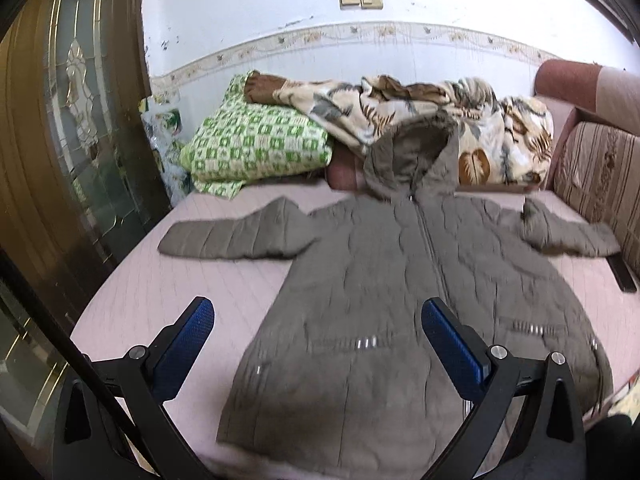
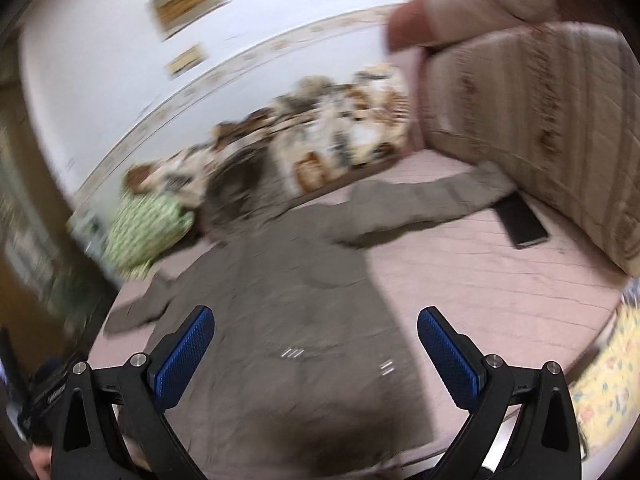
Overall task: Fold large clothes
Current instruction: 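Close the right gripper on the sleeve cuff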
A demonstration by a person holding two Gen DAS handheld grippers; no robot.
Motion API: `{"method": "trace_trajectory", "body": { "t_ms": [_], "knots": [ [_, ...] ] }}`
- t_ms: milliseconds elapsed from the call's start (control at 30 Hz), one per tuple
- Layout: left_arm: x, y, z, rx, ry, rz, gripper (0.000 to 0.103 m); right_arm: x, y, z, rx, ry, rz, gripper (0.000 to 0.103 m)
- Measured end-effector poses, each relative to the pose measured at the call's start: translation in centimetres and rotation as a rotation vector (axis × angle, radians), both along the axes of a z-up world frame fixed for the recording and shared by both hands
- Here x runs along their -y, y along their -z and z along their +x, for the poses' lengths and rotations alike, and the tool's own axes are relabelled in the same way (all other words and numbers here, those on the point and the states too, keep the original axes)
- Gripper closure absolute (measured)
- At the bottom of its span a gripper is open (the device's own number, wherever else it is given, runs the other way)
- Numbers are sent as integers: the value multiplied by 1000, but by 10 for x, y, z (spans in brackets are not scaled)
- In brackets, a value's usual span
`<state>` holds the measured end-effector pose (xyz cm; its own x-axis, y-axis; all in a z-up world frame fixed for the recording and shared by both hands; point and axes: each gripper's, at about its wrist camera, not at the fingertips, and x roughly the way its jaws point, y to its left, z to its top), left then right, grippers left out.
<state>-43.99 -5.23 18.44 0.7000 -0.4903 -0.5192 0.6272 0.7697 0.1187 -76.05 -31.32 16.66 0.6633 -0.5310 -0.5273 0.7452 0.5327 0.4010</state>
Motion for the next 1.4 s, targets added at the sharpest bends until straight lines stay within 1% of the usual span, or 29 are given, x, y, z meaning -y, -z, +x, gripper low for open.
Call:
{"method": "trace_trajectory", "body": {
  "t_ms": [133,200,233,300,400,433,467,500,567,667,733,800,833,933,1067,1133,1167,1233,1333,1367,1400],
  "knots": [
    [19,0,20,14,27,-33,0,52,-1,-25,47,117,90,0],
    [32,2,30,26,39,-36,0,72,-2,-38,102,171,120,0],
    [41,5,36,34,51,-42,0,82,-3,-43,105,214,118,0],
    [62,11,45,45,71,-46,0,105,-5,-42,97,250,128,2],
    [97,29,57,34,112,-51,0,141,11,-51,147,321,159,11],
    [109,39,63,12,125,-44,0,150,16,-51,156,333,171,19],
    [116,47,67,-4,130,-39,0,169,26,-50,166,348,195,24],
    [123,59,72,-19,129,-25,0,184,34,-49,165,365,212,26],
    [134,71,80,-39,119,15,0,217,51,-43,153,394,239,33],
    [145,80,85,-54,137,26,0,260,74,-35,129,432,254,38],
    [152,88,86,-51,140,51,0,284,88,-32,128,443,274,43],
    [162,97,87,-61,149,83,0,308,96,-28,94,466,278,43],
    [166,101,88,-75,156,87,0,320,100,-28,63,482,272,43],
    [173,106,90,-109,171,78,0,345,118,-37,38,523,302,43],
    [179,113,91,-113,175,92,0,368,142,-44,9,565,329,43],
    [182,115,93,-125,177,96,0,376,150,-50,23,582,332,43],
    [183,116,94,-130,177,97,0,379,150,-50,20,582,319,43],
    [185,118,96,-143,182,102,0,386,148,-45,-15,568,301,43],
    [187,121,97,-160,185,113,0,393,150,-38,-26,535,271,43],
    [187,122,96,-160,186,114,0,394,149,-35,-38,528,257,48],
    [187,122,96,-157,187,117,0,396,150,-31,-58,518,242,56]
  ]
}}
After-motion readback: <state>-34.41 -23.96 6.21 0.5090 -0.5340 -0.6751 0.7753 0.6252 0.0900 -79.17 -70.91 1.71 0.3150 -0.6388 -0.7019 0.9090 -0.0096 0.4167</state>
